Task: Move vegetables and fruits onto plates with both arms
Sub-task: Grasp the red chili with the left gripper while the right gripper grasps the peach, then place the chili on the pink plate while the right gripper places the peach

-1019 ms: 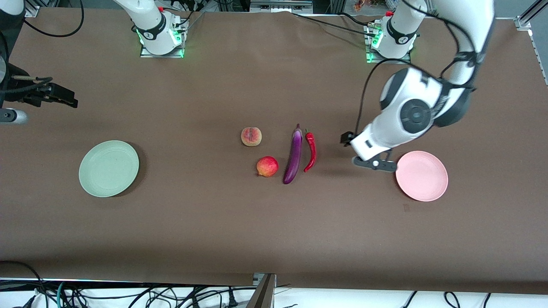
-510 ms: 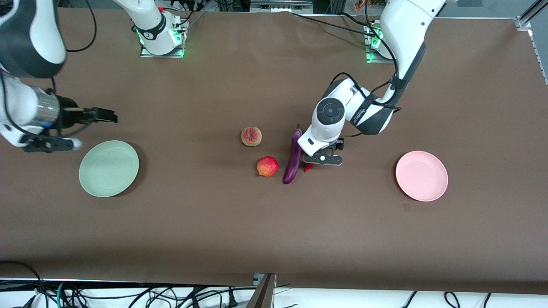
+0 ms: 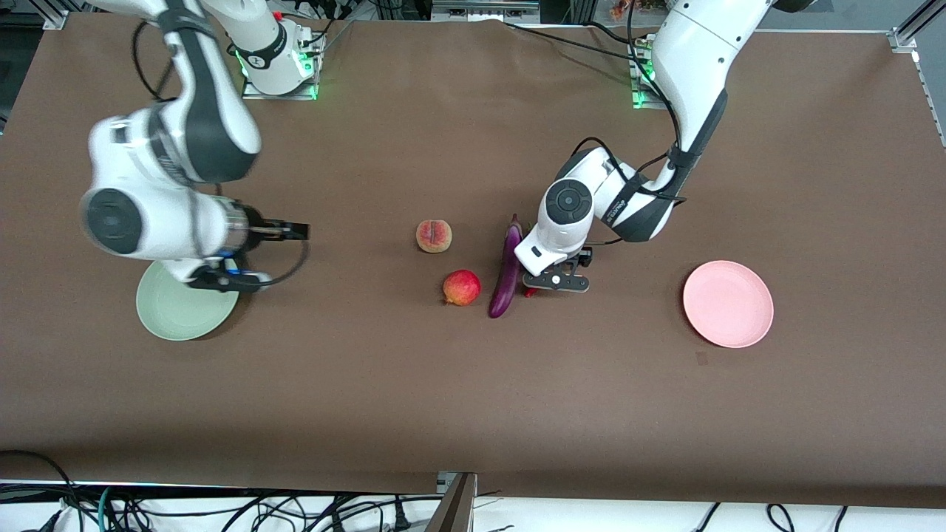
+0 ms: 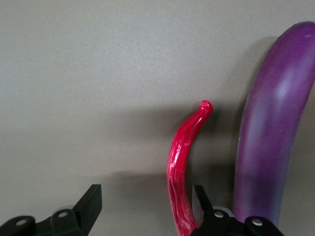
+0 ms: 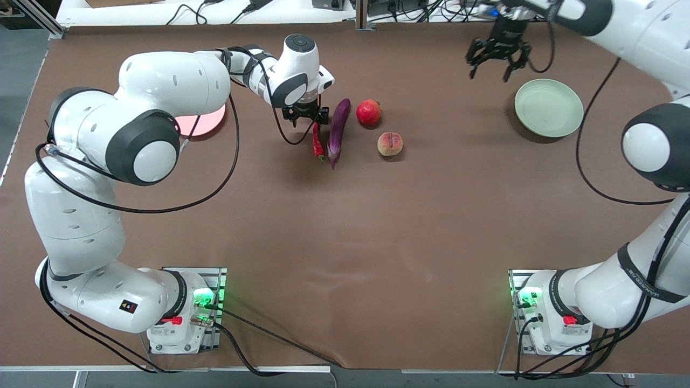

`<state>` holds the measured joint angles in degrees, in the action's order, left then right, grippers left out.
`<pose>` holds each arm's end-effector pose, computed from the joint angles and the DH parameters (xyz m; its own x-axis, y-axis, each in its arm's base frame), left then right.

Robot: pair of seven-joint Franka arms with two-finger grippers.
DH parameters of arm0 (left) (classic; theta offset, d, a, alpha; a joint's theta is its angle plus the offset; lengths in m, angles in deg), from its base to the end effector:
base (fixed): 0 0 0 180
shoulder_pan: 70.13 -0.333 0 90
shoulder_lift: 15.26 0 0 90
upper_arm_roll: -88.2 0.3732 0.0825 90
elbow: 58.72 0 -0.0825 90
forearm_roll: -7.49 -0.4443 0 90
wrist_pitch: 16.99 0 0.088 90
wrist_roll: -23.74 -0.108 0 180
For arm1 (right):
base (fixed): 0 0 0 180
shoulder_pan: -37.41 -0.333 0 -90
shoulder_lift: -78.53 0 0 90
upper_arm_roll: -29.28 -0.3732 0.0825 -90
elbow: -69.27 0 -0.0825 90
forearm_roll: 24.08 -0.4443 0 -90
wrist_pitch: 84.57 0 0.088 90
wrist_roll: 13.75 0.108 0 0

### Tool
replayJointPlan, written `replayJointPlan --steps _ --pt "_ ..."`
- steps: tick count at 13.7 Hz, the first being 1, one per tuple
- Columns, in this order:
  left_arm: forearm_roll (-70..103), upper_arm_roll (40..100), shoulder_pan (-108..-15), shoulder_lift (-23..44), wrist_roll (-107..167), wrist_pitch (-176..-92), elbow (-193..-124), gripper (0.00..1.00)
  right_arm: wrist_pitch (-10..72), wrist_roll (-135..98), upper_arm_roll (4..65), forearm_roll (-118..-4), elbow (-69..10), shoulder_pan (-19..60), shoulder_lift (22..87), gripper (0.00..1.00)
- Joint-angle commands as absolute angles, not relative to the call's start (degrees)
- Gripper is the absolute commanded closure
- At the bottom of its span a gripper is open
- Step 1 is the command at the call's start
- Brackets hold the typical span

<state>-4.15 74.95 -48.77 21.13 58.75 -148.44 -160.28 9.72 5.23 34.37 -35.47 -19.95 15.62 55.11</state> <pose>0.6063 -0.3959 0.2027 0.9928 -0.0952 -0.0726 -0.0993 -0.9936 -0.0540 0.6775 0.2328 0.4197 0.9357 -0.0730 -0.3451 -0.0915 -0.9951 -0.0375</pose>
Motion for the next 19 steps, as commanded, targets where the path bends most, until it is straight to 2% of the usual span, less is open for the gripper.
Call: replayJointPlan --steps 1,4,5,6,7,9,12,15,19 --pt "-5.2 74.8 -48.7 22.3 59.7 -150.1 -159.7 0.18 13.8 13.5 34.9 -38.7 -19.2 9.6 51.0 0.0" --pt "-5.2 74.8 -48.3 23.4 59.9 -150.8 -159.7 0.24 19.5 19.6 34.9 -39.7 -19.2 4.3 47.6 0.0" --pt "-5.2 74.8 -48.3 23.7 59.9 -151.5 -159.7 0.35 20.7 20.5 34.9 -39.7 -19.2 2.9 46.5 0.0" --pt "-5.2 74.8 -48.3 23.7 59.9 -151.4 -159.8 0.62 21.9 20.7 34.9 -39.8 -19.2 1.4 45.2 0.0" --pt "-5.2 74.8 -48.3 23.5 59.6 -151.1 -159.8 0.81 23.0 20.8 34.9 -40.3 -19.2 0.3 44.3 0.0" --pt "-5.2 74.8 -48.1 23.6 59.6 -151.1 -159.8 0.96 25.9 23.6 34.9 -43.2 -19.2 -0.9 42.7 0.0" --pt "-5.3 74.8 -48.8 22.6 58.9 -149.5 -159.9 0.96 28.8 24.0 34.9 -43.5 -19.2 -3.3 40.9 0.0" --pt "-5.6 75.1 -50.7 15.8 58.3 -136.8 -159.4 0.97 31.1 24.0 35.0 -43.3 -19.2 -4.9 38.8 0.0" --pt "-6.1 75.4 -55.8 11.4 45.9 -130.5 -159.4 0.99 32.6 22.9 35.0 -41.8 -19.2 -5.7 37.3 0.0"
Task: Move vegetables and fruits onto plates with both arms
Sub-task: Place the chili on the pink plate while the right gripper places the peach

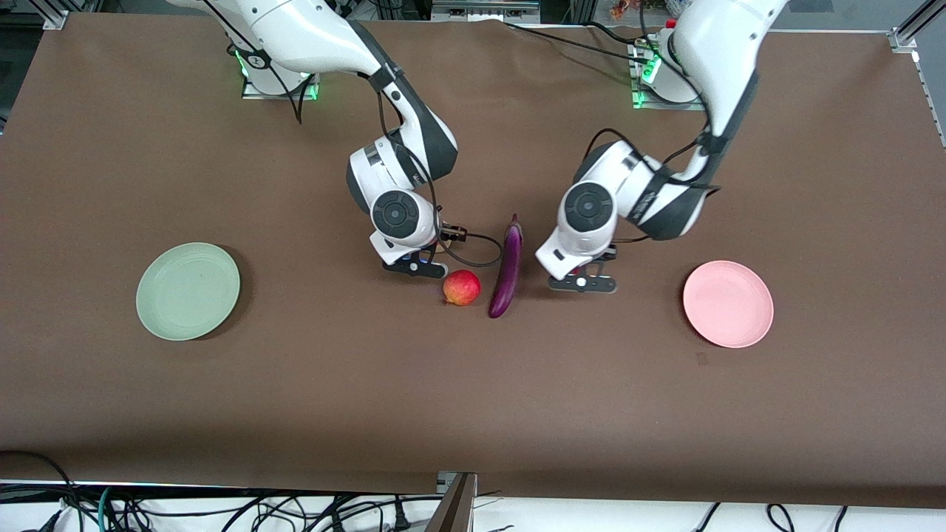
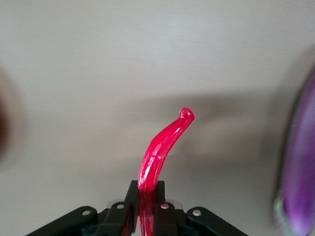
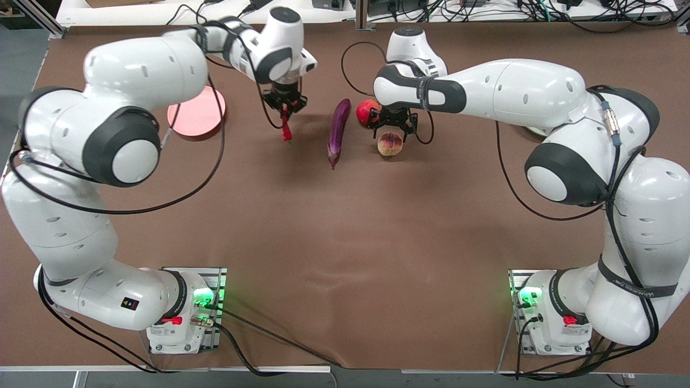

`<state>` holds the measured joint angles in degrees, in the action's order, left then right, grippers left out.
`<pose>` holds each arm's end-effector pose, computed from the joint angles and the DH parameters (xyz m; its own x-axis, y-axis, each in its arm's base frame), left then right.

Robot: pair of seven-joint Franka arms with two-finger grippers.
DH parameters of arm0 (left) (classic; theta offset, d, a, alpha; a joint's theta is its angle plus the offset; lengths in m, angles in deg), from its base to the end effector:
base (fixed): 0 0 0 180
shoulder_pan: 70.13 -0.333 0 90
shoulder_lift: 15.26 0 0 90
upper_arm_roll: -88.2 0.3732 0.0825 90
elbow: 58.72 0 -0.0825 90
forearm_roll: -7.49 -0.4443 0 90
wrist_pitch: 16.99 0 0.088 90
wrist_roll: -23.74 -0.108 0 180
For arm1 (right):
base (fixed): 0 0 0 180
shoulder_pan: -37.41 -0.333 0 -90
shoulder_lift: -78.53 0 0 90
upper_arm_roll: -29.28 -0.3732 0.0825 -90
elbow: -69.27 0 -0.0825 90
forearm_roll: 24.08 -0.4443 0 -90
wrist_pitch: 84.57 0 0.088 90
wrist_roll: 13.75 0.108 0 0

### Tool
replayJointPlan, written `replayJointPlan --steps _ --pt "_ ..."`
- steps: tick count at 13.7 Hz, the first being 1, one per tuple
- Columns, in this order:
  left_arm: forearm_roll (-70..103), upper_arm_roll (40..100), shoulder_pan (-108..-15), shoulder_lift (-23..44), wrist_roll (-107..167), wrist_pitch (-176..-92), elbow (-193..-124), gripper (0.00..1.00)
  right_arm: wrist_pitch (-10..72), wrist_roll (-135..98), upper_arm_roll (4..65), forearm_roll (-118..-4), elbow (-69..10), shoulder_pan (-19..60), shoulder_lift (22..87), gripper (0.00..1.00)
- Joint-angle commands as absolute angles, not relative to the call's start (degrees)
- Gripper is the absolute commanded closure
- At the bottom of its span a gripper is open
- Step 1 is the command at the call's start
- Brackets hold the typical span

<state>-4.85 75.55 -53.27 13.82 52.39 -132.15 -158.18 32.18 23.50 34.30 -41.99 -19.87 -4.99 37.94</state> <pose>0.6349 -0.3276 0.2887 0.9821 -0.0982 -0.1609 -0.1242 -0.9792 -0.1604 0.5898 0.4847 0.2199 0.9442 -0.1473 -0.2945 -0.1557 -0.9878 -0.0051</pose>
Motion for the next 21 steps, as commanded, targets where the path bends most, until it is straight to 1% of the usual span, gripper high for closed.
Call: replayJointPlan --steps 1,3,6,8,9,10,11,12,13,14,15,16,17,19,21 --pt "-6.1 75.3 -57.8 10.9 40.8 -130.4 -159.4 0.99 32.6 22.4 35.0 -40.3 -19.2 -5.7 37.2 0.0" --pt "-6.1 75.4 -61.9 10.1 28.6 -130.3 -159.4 0.99 32.5 20.7 35.0 -39.0 -19.4 -6.1 37.0 0.0" --pt "-6.3 75.4 -70.9 10.6 5.0 -131.7 -158.8 0.98 32.7 19.8 35.0 -37.3 -19.4 -6.4 36.6 0.0" --pt "-6.3 75.5 -75.4 13.0 -8.4 -135.9 -157.9 0.98 33.5 19.7 35.0 -37.3 -19.7 -6.4 36.5 0.0" --pt "-7.0 75.7 -77.5 14.0 -13.8 -138.2 -157.9 0.95 33.9 19.7 35.0 -37.3 -19.8 -6.4 36.5 0.01" --pt "-8.8 75.7 -80.8 15.9 -19.1 -141.3 -157.9 0.95 34.7 19.7 35.0 -37.2 -20.0 -6.4 36.5 0.07" --pt "-8.8 75.5 -83.3 17.9 -24.5 -144.4 -157.6 0.96 35.5 19.3 35.0 -37.1 -20.2 -6.4 36.4 0.19" --pt "-8.3 75.1 -84.5 18.7 -27.8 -145.7 -157.6 0.94 35.8 18.8 35.0 -37.0 -20.3 -6.4 36.4 0.34" --pt "-7.7 75.0 -84.2 18.8 -28.1 -145.8 -157.6 0.84 35.8 18.7 35.0 -36.9 -20.3 -6.4 36.4 0.53" --pt "-7.5 75.0 -84.2 18.8 -28.0 -145.8 -157.7 0.03 35.6 18.6 35.1 -37.0 -20.3 -6.3 36.5 0.68" --pt "-6.8 75.0 -84.3 18.7 -28.8 -145.6 -157.9 0.0 35.1 18.5 35.2 -37.0 -20.2 -6.0 36.9 0.73" --pt "-6.4 74.9 -84.2 18.6 -28.8 -145.6 -157.9 0.0 34.7 17.8 35.6 -37.0 -20.1 -5.8 37.5 0.73" --pt "-6.4 74.4 -84.2 18.4 -28.7 -145.3 -157.8 0.0 32.3 16.8 36.6 -37.1 -20.0 -5.5 39.2 0.73" --pt "-6.2 74.0 -84.3 18.1 -28.0 -145.0 -157.9 0.0 23.3 9.1 41.3 -37.5 -19.3 -4.7 42.4 0.73" --pt "-3.9 71.2 -84.3 16.9 -25.6 -142.0 -157.7 0.0 16.4 0.2 47.3 -37.7 -19.4 -3.9 44.9 0.73"
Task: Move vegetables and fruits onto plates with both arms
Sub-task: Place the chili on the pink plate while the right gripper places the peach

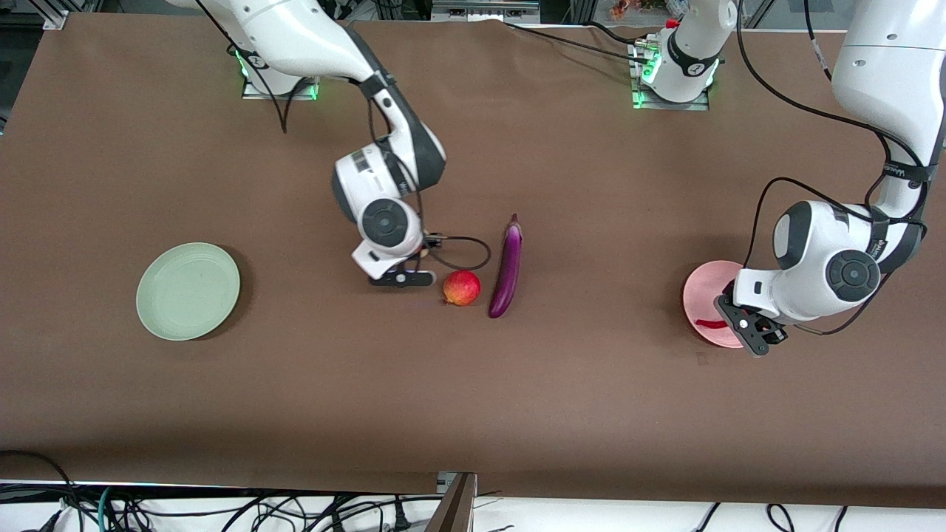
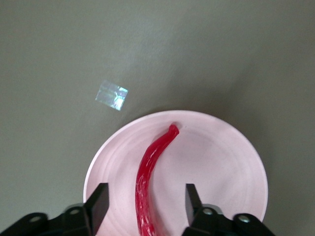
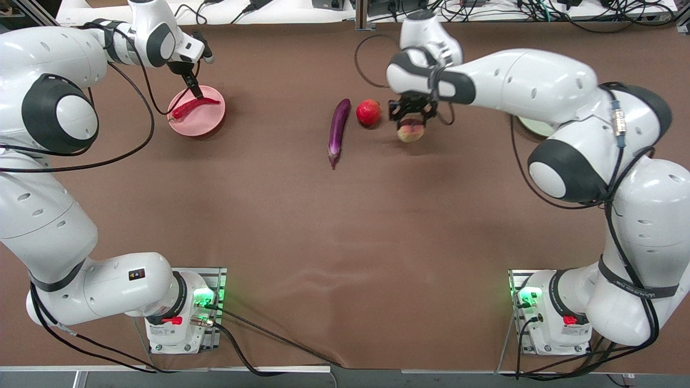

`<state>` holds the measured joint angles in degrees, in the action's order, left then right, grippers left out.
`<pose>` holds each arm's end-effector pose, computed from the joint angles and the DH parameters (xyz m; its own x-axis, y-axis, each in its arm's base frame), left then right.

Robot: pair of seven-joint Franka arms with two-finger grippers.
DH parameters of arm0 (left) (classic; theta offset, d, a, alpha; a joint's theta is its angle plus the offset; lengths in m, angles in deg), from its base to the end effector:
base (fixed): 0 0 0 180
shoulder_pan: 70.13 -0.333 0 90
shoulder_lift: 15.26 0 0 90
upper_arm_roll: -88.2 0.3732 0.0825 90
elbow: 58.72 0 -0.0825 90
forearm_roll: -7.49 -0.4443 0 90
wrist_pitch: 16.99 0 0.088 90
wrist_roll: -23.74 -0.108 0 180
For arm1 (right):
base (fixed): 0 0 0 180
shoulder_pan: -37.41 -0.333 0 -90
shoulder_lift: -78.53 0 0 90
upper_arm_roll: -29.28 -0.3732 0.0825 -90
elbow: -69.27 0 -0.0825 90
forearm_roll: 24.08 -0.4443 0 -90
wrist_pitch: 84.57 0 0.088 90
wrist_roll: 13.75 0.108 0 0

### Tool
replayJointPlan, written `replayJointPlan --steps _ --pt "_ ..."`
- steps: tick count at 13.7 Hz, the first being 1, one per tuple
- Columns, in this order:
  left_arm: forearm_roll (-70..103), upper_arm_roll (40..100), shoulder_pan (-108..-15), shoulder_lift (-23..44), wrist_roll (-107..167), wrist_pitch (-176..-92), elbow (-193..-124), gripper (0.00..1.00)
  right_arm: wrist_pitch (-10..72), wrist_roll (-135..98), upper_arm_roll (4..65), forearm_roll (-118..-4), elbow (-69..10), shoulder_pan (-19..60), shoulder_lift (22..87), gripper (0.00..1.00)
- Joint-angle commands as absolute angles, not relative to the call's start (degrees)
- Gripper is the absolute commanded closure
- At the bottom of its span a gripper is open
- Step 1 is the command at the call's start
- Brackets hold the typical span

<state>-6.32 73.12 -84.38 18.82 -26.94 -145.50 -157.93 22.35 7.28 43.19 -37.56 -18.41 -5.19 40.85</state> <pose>0.7380 0.0163 0.2487 0.5250 -0.8488 -0.0622 -0.8494 -0.5272 0.0240 0.6391 0.4020 0.2684 0.9550 0.0455 -0.2931 0.0665 -0.9958 0.0623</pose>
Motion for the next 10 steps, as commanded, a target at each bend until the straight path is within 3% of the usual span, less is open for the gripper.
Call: replayJointPlan --steps 1,4,5,10 --pt "-1.7 69.8 -84.1 16.4 -21.3 -140.1 -157.7 0.0 13.5 -2.6 51.0 -37.4 -19.4 -3.9 45.4 0.73" --pt "-0.9 62.1 -83.8 16.1 -3.8 -138.0 -157.8 0.0 11.5 -18.4 62.1 -37.4 -19.6 -2.6 45.0 0.73" --pt "-0.9 59.7 -82.7 16.4 3.1 -138.0 -157.8 0.0 11.2 -21.5 63.4 -37.4 -19.6 -0.8 44.9 0.73" --pt "-0.3 59.3 -69.3 18.6 40.7 -141.9 -156.5 0.0 12.7 -30.1 63.5 -37.0 -19.6 12.3 42.1 0.73"
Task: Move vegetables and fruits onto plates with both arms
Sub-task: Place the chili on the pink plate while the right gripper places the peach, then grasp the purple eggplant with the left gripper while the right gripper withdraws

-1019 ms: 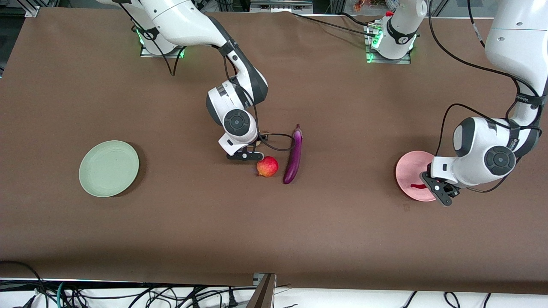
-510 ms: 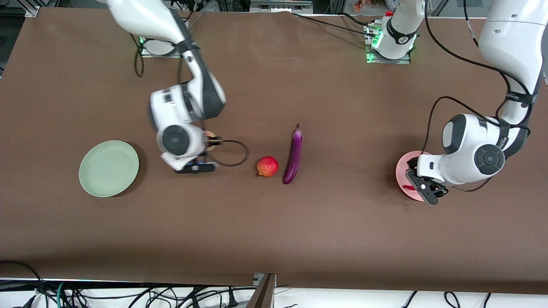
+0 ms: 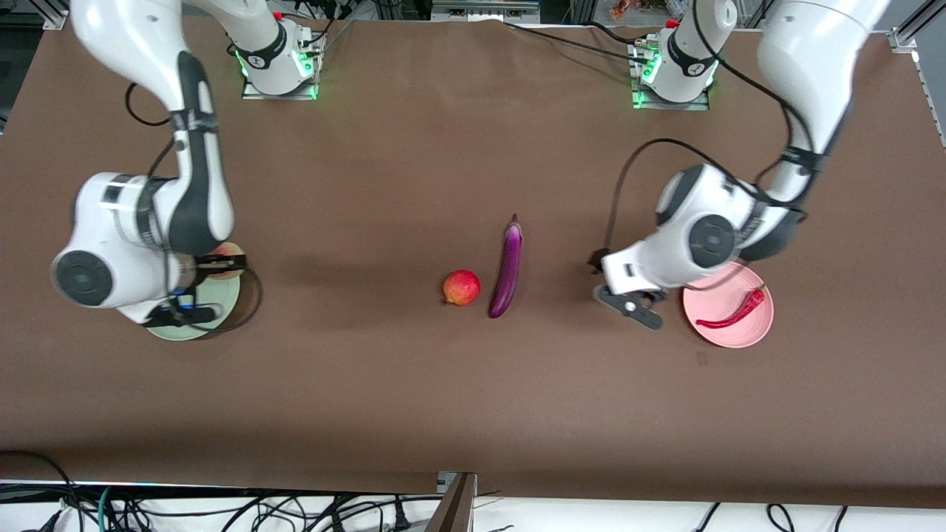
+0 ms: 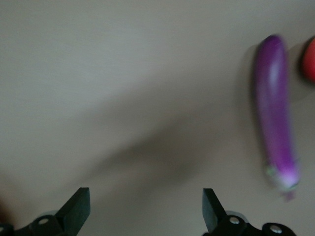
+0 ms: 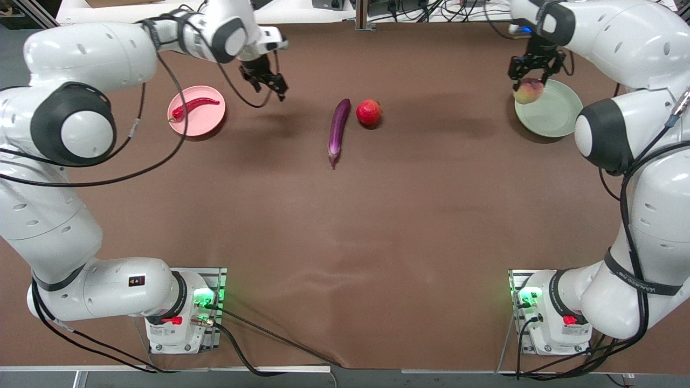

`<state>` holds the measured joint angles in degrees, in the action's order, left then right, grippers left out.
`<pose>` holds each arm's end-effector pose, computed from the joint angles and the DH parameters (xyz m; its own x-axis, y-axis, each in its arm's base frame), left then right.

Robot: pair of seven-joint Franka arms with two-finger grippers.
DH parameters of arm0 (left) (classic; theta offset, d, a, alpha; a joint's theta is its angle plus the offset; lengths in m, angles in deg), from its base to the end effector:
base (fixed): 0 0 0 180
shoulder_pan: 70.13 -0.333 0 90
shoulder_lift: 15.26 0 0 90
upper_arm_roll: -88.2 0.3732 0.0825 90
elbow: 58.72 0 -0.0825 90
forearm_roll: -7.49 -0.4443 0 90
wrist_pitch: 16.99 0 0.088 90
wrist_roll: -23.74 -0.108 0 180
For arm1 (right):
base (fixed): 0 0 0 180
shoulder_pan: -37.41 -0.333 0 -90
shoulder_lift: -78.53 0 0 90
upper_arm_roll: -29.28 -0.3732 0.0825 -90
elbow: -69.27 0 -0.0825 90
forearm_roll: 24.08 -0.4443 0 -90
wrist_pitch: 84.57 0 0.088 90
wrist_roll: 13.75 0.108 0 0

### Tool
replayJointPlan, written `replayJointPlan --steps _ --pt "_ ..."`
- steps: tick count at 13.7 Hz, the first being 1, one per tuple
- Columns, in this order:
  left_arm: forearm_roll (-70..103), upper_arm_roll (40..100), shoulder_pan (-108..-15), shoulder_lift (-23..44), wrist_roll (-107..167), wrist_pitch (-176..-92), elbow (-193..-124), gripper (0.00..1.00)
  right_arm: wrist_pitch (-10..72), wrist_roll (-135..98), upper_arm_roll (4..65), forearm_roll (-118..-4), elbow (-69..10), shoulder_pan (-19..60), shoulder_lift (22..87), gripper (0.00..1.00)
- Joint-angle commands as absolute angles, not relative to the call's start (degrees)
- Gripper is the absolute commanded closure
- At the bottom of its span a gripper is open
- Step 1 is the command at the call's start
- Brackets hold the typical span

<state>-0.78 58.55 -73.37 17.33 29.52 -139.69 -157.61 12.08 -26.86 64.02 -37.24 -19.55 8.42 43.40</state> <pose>0.6758 -0.2825 0.2955 0.9209 -0.3801 -0.0869 -0.3656 -0.9192 0.1464 0.7293 0.0165 0.3339 0.9259 0.0685 -0.3715 0.0928 -0.9945 0.0479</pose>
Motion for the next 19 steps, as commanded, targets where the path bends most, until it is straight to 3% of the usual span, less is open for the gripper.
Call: replayJointPlan --steps 1,4,7,8,10,11,13,16,17,18,19 --pt "-0.4 59.4 -67.2 20.3 44.5 -144.8 -156.5 0.0 13.7 -31.7 63.5 -37.0 -19.6 14.4 41.3 0.73" --pt "-0.7 59.8 -62.0 24.8 53.6 -153.4 -157.1 0.0 16.9 -34.3 63.5 -37.3 -19.7 18.1 38.6 0.73" --pt "-11.2 66.3 -52.1 25.7 66.9 -153.8 -156.6 0.0 22.8 -36.3 63.2 -37.5 -19.6 21.2 36.7 0.73" --pt "-15.1 67.3 -50.6 26.0 67.5 -153.8 -156.5 0.05 24.2 -36.6 63.1 -37.6 -19.7 21.2 36.2 0.73" --pt "-16.8 67.3 -50.5 27.8 67.8 -155.8 -156.3 0.27 25.7 -36.6 63.0 -37.8 -19.7 21.2 35.4 0.73" --pt "-16.6 67.3 -50.7 28.0 67.7 -156.4 -156.3 0.48 26.6 -36.6 62.9 -37.8 -19.8 21.2 35.1 0.73" --pt "-15.5 67.3 -51.7 27.7 68.1 -156.3 -156.5 1.0 28.0 -36.5 62.1 -38.0 -19.9 21.2 34.4 0.73" --pt "-15.4 67.3 -52.9 25.9 67.1 -154.5 -156.6 1.0 29.0 -36.6 61.4 -38.9 -19.9 21.2 33.4 0.71" --pt "-15.5 67.3 -53.4 24.7 66.9 -150.9 -156.5 1.0 29.2 -36.7 61.4 -38.9 -19.9 21.2 33.4 0.6" --pt "-15.5 67.2 -53.8 23.2 65.6 -146.3 -156.3 1.0 29.4 -36.7 61.4 -38.8 -19.9 21.2 33.3 0.13" --pt "-15.3 67.2 -54.3 21.7 63.8 -142.5 -156.3 1.0 29.1 -36.7 61.4 -38.8 -19.6 21.2 33.3 0.0"
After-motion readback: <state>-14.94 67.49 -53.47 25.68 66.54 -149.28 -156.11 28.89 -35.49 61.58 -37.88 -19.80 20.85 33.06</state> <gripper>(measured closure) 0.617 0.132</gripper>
